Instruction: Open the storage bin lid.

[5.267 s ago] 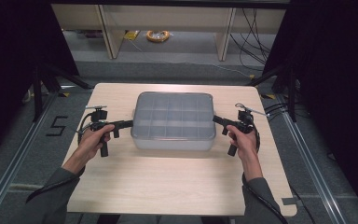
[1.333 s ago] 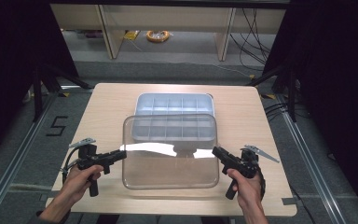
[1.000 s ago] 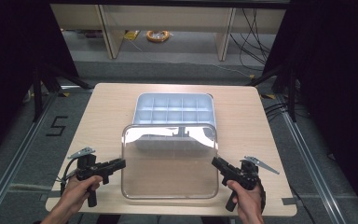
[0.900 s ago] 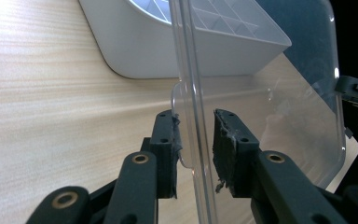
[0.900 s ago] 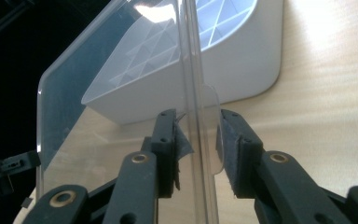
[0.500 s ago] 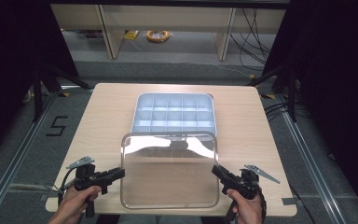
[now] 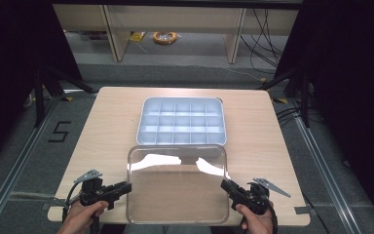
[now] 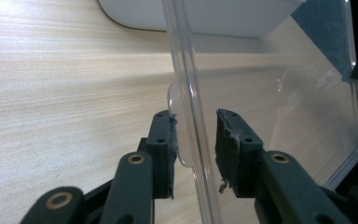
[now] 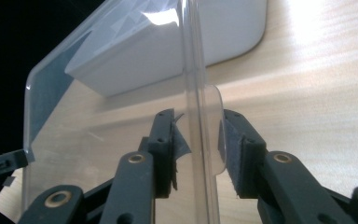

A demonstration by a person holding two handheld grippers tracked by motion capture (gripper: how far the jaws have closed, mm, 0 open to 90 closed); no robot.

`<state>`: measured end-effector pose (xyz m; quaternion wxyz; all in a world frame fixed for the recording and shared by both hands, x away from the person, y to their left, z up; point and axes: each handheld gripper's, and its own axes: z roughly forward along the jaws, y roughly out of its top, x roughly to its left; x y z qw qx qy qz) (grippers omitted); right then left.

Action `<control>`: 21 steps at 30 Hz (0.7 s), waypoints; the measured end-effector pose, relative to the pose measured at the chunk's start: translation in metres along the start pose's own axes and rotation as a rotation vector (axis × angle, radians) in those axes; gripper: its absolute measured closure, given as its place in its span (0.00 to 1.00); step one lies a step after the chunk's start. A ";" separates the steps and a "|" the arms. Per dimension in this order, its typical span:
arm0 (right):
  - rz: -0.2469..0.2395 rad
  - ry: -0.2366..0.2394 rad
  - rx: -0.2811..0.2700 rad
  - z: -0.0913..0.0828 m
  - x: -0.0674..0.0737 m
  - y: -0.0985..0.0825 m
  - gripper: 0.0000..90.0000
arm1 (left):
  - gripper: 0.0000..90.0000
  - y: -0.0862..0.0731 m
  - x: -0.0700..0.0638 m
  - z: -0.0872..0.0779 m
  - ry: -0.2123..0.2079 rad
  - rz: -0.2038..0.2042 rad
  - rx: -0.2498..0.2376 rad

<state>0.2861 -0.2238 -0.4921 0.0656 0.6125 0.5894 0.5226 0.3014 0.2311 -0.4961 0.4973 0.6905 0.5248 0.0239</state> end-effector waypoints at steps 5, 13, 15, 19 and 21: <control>-0.020 -0.013 0.022 0.002 -0.001 -0.002 0.74 | 0.71 -0.002 0.002 0.003 0.021 0.006 0.034; -0.004 -0.012 0.053 0.007 -0.004 -0.005 0.73 | 0.70 -0.004 0.002 0.007 0.023 0.006 0.050; -0.003 -0.026 0.062 0.007 -0.004 -0.005 0.73 | 0.70 -0.004 0.003 0.007 0.020 0.009 0.061; -0.013 -0.028 0.078 0.007 -0.006 -0.006 0.73 | 0.69 -0.005 0.004 0.010 0.024 -0.004 0.073; -0.011 -0.034 0.091 0.005 -0.005 -0.005 0.72 | 0.69 -0.005 0.004 0.012 0.024 -0.013 0.075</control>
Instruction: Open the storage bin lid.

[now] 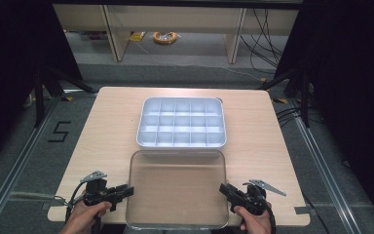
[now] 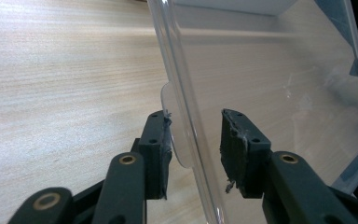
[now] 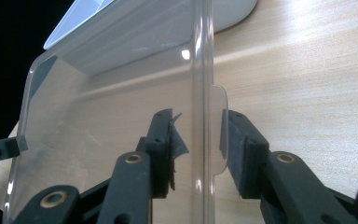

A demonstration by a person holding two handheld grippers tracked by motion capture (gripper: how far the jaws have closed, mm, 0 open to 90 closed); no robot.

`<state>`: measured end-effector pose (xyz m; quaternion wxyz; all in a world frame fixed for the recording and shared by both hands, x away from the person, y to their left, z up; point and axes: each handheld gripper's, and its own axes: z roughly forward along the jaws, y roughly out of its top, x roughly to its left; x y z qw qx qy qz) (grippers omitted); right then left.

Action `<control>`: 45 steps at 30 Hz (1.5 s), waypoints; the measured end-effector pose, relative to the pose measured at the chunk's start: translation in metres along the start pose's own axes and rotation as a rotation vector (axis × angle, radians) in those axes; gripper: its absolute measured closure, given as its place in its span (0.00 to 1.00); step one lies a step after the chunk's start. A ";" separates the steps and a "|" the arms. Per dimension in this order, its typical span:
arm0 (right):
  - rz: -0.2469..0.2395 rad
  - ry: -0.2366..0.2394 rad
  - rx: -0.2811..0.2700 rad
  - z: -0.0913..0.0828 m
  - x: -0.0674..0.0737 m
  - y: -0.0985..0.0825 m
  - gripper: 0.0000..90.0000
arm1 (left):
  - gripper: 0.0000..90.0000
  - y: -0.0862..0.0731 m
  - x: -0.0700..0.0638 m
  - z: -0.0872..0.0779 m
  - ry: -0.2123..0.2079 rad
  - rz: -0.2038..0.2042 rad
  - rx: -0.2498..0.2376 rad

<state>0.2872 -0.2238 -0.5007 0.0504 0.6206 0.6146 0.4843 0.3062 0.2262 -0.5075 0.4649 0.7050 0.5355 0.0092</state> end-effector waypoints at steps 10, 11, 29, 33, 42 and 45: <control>-0.010 -0.015 0.020 0.007 -0.007 -0.002 0.70 | 0.67 0.000 0.001 0.004 0.013 -0.004 0.027; -0.010 -0.015 0.020 0.007 -0.007 -0.002 0.70 | 0.67 0.000 0.001 0.006 0.013 -0.004 0.030; 0.013 -0.050 0.068 0.014 -0.005 -0.001 0.67 | 0.63 0.000 0.004 0.012 0.019 -0.012 0.065; -0.024 -0.046 0.066 0.015 -0.008 0.000 0.67 | 0.61 0.000 0.003 0.014 0.027 -0.005 0.068; -0.027 -0.067 0.080 0.018 -0.008 0.000 0.65 | 0.59 0.001 0.000 0.016 0.039 0.017 0.075; -0.028 -0.069 0.078 0.020 -0.008 0.000 0.63 | 0.55 0.002 -0.002 0.017 0.046 0.032 0.081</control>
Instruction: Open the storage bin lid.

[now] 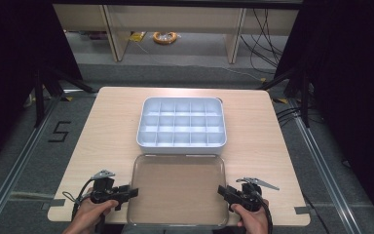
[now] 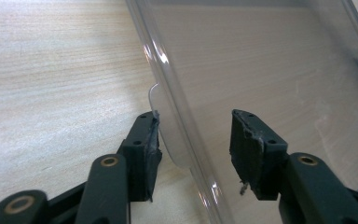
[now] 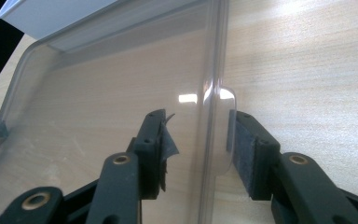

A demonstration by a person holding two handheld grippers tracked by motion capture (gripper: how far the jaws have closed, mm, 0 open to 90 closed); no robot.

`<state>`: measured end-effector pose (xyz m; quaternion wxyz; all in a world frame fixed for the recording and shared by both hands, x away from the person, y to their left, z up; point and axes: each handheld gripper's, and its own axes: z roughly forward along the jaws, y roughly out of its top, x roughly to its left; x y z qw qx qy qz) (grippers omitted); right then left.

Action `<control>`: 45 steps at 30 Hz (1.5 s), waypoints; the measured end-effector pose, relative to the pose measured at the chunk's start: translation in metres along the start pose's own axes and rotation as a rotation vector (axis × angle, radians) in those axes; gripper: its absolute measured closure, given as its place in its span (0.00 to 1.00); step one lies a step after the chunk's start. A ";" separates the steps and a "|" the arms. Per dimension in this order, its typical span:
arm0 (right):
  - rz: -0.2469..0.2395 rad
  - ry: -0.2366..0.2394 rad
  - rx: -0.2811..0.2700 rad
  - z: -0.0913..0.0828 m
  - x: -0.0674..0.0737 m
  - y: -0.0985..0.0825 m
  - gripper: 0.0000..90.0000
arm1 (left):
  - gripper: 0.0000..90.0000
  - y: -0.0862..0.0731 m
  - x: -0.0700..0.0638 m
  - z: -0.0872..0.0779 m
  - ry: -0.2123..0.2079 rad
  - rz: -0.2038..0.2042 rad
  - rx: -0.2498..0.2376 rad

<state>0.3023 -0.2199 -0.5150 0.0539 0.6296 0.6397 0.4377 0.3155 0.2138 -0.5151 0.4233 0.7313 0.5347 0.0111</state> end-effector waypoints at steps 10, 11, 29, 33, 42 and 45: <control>0.021 -0.020 -0.064 -0.007 -0.004 0.006 0.58 | 0.37 0.004 -0.002 -0.002 0.038 0.001 -0.021; 0.163 -0.015 -0.031 -0.010 0.006 0.005 0.58 | 0.37 0.004 -0.003 -0.002 0.044 0.005 -0.027; -0.022 -0.005 -0.171 -0.023 0.006 0.017 0.38 | 0.25 0.005 -0.011 -0.016 -0.039 0.096 -0.115; -0.039 -0.019 -0.165 -0.027 0.012 0.017 0.35 | 0.17 0.005 -0.012 -0.018 -0.061 0.106 -0.125; -0.130 -0.029 -0.192 -0.031 0.019 0.015 0.35 | 0.16 0.004 -0.015 -0.021 -0.093 0.138 -0.134; -0.192 -0.038 -0.206 -0.032 0.016 0.016 0.35 | 0.16 0.004 -0.014 -0.024 -0.090 0.138 -0.141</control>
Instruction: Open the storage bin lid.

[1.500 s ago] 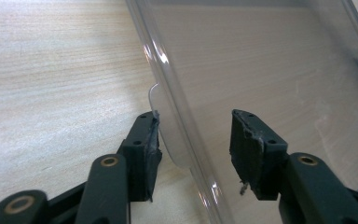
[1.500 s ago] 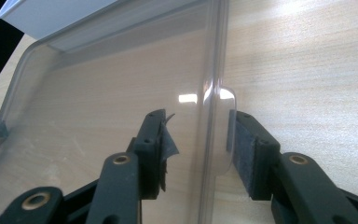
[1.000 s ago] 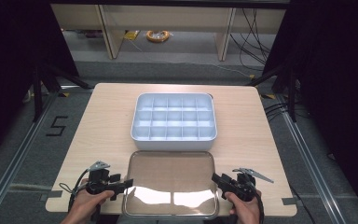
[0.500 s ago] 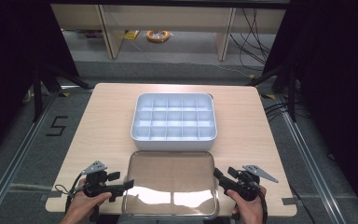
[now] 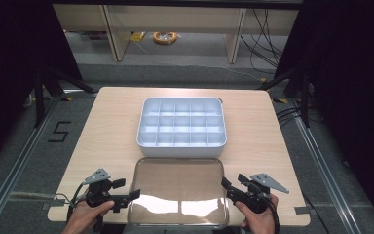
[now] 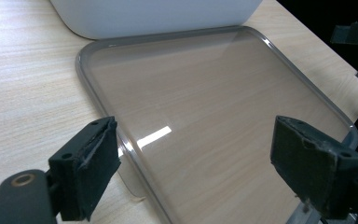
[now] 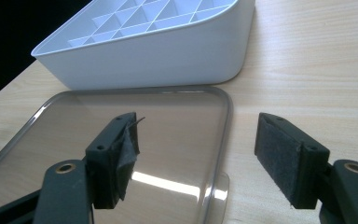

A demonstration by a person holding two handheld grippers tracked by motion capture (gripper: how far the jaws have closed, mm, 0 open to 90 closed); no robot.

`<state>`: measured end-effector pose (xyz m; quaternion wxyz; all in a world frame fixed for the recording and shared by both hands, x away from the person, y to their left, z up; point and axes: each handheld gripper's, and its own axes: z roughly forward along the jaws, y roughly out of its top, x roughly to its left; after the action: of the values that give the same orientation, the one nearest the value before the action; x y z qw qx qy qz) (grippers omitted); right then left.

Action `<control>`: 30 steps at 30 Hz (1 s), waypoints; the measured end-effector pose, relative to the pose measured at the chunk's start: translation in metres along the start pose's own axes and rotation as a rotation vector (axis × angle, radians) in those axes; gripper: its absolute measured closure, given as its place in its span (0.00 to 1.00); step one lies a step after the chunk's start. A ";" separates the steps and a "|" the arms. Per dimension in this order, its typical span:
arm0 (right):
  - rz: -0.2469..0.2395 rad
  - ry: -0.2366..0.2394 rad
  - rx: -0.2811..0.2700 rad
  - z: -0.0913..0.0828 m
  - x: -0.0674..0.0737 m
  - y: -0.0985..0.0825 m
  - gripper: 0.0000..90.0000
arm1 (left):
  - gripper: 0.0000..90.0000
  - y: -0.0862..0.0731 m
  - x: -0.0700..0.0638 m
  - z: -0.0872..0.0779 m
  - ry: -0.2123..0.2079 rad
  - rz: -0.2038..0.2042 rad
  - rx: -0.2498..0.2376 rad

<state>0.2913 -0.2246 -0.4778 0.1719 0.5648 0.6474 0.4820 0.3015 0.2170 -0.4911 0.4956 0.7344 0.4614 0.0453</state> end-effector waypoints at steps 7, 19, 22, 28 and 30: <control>-0.038 0.017 0.006 -0.007 0.003 -0.005 0.33 | 0.16 -0.003 -0.002 -0.003 -0.011 0.023 0.002; -0.048 0.064 -0.005 -0.014 0.007 -0.013 0.27 | 0.16 -0.009 -0.010 -0.005 -0.019 0.030 0.010; -0.062 0.056 0.017 -0.018 0.009 -0.014 0.26 | 0.16 -0.010 -0.012 -0.006 -0.023 0.042 0.008; -0.050 0.067 0.032 -0.021 0.014 -0.018 0.26 | 0.16 -0.014 -0.015 -0.008 -0.029 0.039 0.019; -0.037 0.069 0.044 -0.022 0.016 -0.020 0.26 | 0.16 -0.016 -0.016 -0.009 -0.034 0.044 0.016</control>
<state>0.2577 -0.2175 -0.4787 0.1461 0.5395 0.6736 0.4836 0.2778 0.2124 -0.4923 0.4963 0.7491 0.4370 0.0400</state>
